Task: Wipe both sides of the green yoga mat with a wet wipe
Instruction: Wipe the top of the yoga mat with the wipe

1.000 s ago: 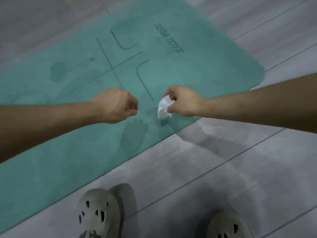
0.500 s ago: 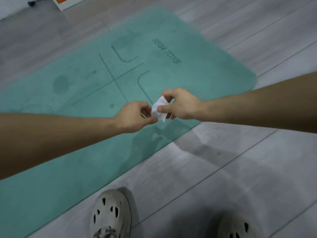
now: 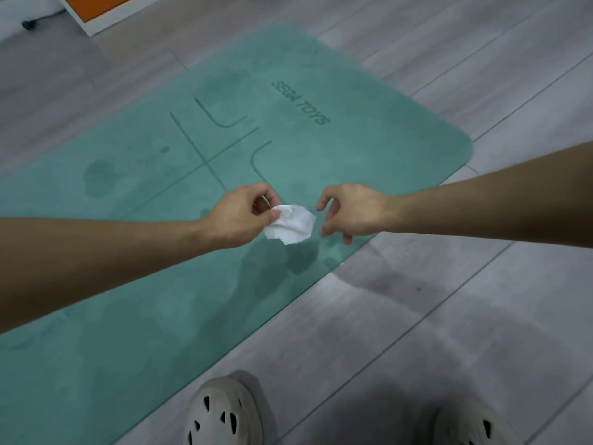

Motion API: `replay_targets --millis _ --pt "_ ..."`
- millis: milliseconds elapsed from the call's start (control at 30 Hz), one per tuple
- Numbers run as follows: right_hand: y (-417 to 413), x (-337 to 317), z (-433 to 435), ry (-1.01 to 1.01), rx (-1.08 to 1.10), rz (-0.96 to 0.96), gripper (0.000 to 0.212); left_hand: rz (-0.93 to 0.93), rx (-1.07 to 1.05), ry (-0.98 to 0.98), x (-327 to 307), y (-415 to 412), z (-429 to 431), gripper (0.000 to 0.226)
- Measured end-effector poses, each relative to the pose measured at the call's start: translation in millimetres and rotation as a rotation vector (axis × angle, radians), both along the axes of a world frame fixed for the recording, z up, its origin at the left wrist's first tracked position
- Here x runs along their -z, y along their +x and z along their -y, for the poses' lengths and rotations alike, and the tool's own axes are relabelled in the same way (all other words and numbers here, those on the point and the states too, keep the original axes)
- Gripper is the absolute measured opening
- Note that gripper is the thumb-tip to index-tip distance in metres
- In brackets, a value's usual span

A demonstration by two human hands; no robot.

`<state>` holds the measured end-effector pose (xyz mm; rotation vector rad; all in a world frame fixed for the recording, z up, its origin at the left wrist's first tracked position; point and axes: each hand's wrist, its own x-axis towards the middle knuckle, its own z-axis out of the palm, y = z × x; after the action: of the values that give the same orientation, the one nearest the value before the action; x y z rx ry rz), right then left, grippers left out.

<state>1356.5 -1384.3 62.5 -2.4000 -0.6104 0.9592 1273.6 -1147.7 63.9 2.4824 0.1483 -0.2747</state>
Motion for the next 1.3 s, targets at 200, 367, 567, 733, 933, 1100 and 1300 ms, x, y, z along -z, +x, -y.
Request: replay_targets --millis 200,367,567,733,933,1100,1300 --pt "-4.9 -8.8 -19.5 0.208 -0.018 0.082 0.016 -0.073 -0.005 -0.220 -3.1 -9.2 4.8 0.013" --pt "-8.8 -8.0 -29.8 0.209 -0.099 0.001 0.019 -0.065 0.005 -0.174 -5.0 -5.0 9.9 0.019" --pt "-0.5 -6.4 -22.1 0.178 -0.088 0.018 0.007 -0.113 -0.006 -0.148 -9.7 -1.6 8.6 0.023" --pt "3.5 -3.0 -7.8 0.230 -0.022 -0.119 0.006 -0.116 -0.049 -0.030 -6.4 0.9 6.0 0.016" --pt "2.1 -3.7 -3.6 0.263 0.042 -0.226 0.010 -0.114 -0.179 -0.005 -3.4 4.6 7.0 0.019" --pt "0.3 -8.6 -3.8 0.194 0.074 -0.093 0.013 -0.142 -0.179 -0.066 -6.7 4.8 6.2 0.008" --pt "-7.8 -13.7 -12.1 0.125 0.024 0.075 0.036 -0.143 -0.073 -0.136 -11.9 1.2 13.8 0.025"
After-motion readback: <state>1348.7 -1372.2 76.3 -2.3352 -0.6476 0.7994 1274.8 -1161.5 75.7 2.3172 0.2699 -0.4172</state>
